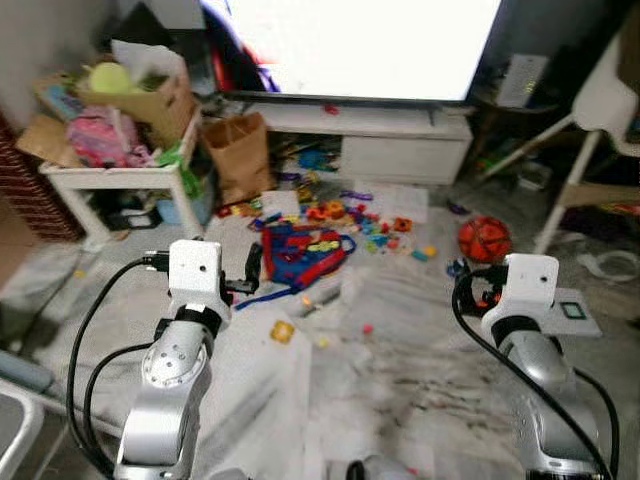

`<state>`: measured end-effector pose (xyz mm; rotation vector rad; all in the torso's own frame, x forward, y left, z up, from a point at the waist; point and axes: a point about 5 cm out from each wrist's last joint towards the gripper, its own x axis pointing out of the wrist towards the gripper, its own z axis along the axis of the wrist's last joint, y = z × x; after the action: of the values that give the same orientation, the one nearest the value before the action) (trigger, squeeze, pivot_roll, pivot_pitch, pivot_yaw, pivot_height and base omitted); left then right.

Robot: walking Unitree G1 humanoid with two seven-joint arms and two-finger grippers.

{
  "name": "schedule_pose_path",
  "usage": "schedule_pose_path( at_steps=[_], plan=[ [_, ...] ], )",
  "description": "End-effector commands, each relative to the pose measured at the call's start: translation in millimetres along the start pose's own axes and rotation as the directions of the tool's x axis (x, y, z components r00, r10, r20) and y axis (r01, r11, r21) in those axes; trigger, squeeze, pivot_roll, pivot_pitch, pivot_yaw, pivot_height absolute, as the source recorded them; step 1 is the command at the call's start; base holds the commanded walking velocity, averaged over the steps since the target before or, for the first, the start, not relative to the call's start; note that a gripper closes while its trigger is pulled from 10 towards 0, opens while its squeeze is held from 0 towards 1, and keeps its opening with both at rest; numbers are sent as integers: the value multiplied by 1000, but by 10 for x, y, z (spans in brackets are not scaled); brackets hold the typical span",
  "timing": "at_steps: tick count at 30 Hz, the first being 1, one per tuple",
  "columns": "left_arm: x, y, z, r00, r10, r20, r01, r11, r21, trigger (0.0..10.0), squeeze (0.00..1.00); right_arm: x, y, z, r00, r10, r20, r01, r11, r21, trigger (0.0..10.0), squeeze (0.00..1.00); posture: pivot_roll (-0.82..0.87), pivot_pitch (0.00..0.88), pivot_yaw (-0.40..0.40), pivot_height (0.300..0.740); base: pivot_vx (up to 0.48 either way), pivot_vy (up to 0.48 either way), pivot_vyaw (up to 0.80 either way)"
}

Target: Restocking fridge

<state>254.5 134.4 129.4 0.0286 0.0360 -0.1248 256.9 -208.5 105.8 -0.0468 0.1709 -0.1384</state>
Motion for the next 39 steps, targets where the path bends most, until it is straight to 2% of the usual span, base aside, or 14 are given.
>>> schedule_pose_path(
  at_steps=[1, 4, 8, 12, 13, 17, 18, 25, 27, 29, 34, 39],
  plan=[
    [8, 3, 0, 1000, 3, -4, -3, 1000, 11, 10000, 0, 15, 4, -33, 1000, 5, -21, -5, 1000, 15, 10000, 0, 7, 0, -55, 740, -337, 0, 0],
    [8, 24, -8, 1000, 13, 2, -13, 999, 41, 10000, 0, 39, 72, -44, 999, 32, -19, -32, 999, 8, 10000, 0, 41, 0, -67, 740, -344, 0, 0],
    [-37, 87, 9, 1000, 17, 0, -17, 992, 123, 10000, 0, 119, 128, -52, 999, 48, -7, -48, 999, 7, 10000, 0, 90, 0, -47, 740, -344, 0, 0],
    [-53, 155, 54, 1000, 0, -4, 1, 988, 153, 10000, 0, 179, 123, -17, 999, 40, 13, -40, 999, 5, 10000, 0, 123, 0, -32, 740, -322, 0, 0],
    [-63, 208, 37, 1000, -9, -12, 11, 984, 180, 10000, 0, 209, 101, -14, 1000, 24, 18, -24, 1000, 10, 10000, 0, 128, 0, -36, 740, -300, 0, 0],
    [-61, 231, -57, 999, -12, -31, 18, 978, 207, 10000, 0, 231, 79, -68, 1000, -8, 5, 8, 1000, 22, 10000, 0, 104, 0, -35, 740, -296, 0, 0],
    [-62, 224, -94, 999, 9, -31, -3, 984, 179, 10000, 0, 216, 85, -72, 1000, -20, 6, 20, 999, 33, 10000, 0, 79, 0, -35, 740, -277, 0, 0],
    [-109, 105, -211, 1000, -6, -25, 9, 988, 157, 10000, 0, 199, 127, -18, 999, 2, 33, -3, 1000, 28, 10000, 0, 32, 0, -44, 740, -119, 170, 0],
    [-47, 29, -142, 1000, -30, 3, 29, 985, 169, 10000, 0, 223, 137, -28, 1000, 9, 24, -9, 1000, 23, 10000, 0, 36, 0, -56, 740, -152, 384, -238],
    [-12, -19, -86, 999, -41, 18, 39, 991, 130, 10000, 0, 221, 142, -42, 1000, 11, 15, -11, 1000, 22, 10000, 0, 35, 0, -57, 740, -306, 369, -672],
    [-17, -14, -42, 999, -34, 31, 31, 994, 102, 10000, 0, 173, 133, -40, 1000, 2, 14, -3, 1000, 25, 10000, 0, 29, 0, -43, 740, -305, 369, -800],
    [-15, -9, -34, 998, -45, 38, 40, 990, 133, 10000, 0, 106, 103, -126, 1000, -22, -19, 23, 999, 38, 10000, 0, 29, 0, -34, 740, -267, 387, -800]
  ],
)
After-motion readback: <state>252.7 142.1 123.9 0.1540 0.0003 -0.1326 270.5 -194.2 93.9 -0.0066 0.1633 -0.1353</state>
